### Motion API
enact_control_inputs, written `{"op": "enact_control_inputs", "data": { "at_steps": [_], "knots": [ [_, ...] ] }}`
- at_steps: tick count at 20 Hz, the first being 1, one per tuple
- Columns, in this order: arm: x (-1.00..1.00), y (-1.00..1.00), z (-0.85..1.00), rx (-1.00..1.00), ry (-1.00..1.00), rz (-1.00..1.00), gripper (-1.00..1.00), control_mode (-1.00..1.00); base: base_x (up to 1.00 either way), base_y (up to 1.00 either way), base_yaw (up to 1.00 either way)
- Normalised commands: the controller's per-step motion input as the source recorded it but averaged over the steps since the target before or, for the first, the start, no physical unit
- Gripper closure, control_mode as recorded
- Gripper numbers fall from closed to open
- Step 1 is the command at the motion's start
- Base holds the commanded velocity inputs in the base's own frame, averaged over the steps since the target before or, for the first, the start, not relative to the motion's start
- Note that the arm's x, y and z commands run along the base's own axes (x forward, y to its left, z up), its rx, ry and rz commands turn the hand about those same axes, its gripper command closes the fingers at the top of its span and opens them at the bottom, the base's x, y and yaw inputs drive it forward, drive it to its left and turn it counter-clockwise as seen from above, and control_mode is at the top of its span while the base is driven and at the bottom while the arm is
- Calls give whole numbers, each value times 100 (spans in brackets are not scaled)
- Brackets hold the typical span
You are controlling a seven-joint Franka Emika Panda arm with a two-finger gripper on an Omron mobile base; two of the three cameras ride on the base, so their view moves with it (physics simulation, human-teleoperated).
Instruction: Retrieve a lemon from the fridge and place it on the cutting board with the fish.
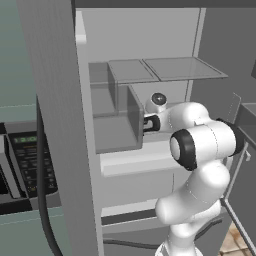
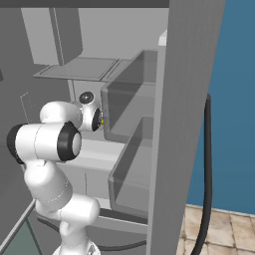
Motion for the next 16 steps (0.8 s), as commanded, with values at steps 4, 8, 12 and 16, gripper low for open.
{"op": "enact_control_inputs", "data": {
  "at_steps": [4,8,12,16],
  "knots": [
    [24,3,-10,0,0,0,-100,-100,0,0,0],
    [21,4,-9,0,1,0,-100,-100,0,0,0],
    [15,3,-12,0,1,0,-100,-100,0,0,0],
    [11,2,-16,0,2,0,-100,-100,0,0,0]
  ]
}}
